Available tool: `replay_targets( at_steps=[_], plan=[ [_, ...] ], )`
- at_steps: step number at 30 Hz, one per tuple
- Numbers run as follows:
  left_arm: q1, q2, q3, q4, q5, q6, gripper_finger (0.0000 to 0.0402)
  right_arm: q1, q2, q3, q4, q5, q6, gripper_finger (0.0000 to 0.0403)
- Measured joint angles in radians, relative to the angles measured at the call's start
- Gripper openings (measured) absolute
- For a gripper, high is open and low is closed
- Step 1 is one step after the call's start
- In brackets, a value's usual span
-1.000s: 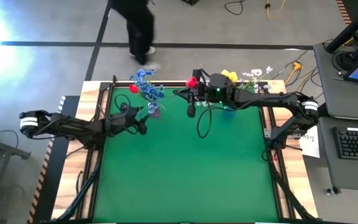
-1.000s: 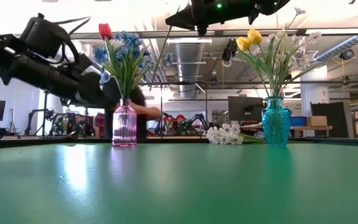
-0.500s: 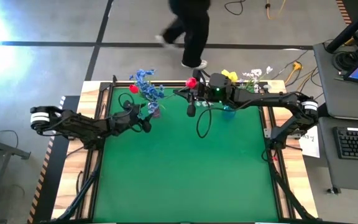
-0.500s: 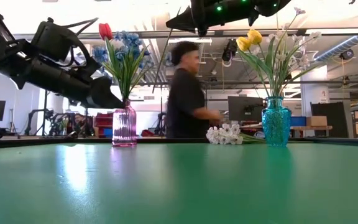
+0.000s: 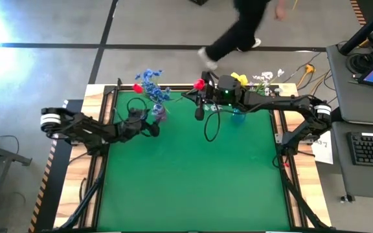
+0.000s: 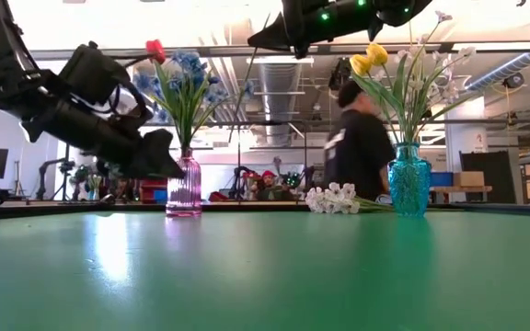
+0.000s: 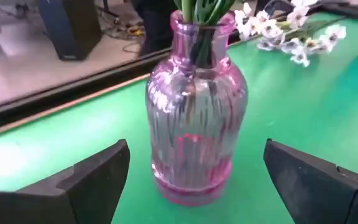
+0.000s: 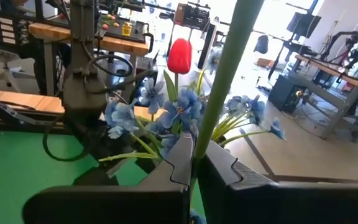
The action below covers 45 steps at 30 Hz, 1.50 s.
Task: Sort flowers into vase by color
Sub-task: Put the red tulip into the purple vase
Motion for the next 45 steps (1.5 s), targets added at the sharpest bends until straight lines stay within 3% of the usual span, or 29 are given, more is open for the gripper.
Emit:
replay_targets(
  at_steps=[4,19,29,40,45],
  plan=[
    [0.001,0.085,-0.006,0.169,0.001,0.091,0.0357,-0.012,0.000,0.000,-0.003,0.000,-0.006,0.0009],
    [0.058,0.538,-0.001,0.797,-0.016,0.212,0.0357,-0.020,0.007,-0.007,-0.016,-0.002,0.020,0.0009],
    [0.061,0.675,0.092,0.798,0.040,0.213,0.0352,-0.027,0.113,0.047,0.010,-0.029,0.016,0.0009],
    [0.093,0.676,0.103,0.796,0.036,0.210,0.0317,-0.039,0.120,0.062,0.012,-0.039,0.015,0.0009],
    [0.094,0.676,0.103,0.797,0.037,0.210,0.0293,-0.041,0.127,0.065,0.026,-0.137,0.030,0.0009]
  ],
)
